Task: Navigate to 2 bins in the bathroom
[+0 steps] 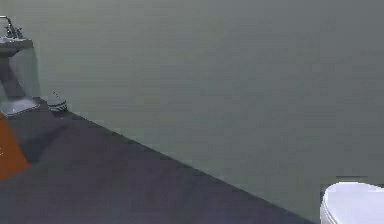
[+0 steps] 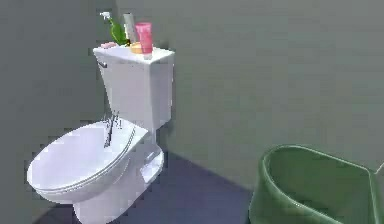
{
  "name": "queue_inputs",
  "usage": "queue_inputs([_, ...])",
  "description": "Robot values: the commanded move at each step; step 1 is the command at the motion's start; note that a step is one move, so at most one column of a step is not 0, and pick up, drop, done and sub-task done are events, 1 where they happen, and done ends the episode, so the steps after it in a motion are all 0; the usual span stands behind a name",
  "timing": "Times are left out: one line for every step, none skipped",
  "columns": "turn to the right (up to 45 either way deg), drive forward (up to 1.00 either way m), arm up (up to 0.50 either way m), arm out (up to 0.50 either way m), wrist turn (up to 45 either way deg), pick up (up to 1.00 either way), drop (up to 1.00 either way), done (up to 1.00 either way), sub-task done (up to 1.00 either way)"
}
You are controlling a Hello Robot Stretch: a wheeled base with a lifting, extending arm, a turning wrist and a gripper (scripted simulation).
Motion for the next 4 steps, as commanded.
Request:
queue_inputs([-36.0,0.00,0.00,0.00,0.0,0.00,0.00,0.00,0.00])
queue_inputs([0.0,1.00,0.00,0.00,0.0,0.00,0.00,0.00,0.00])
queue_inputs([0.0,1.00,0.00,0.00,0.0,0.00,0.00,0.00,0.00])
queue_inputs([0.0,0.40,0.00,0.00,0.0,0.00,0.00,0.00,0.00])
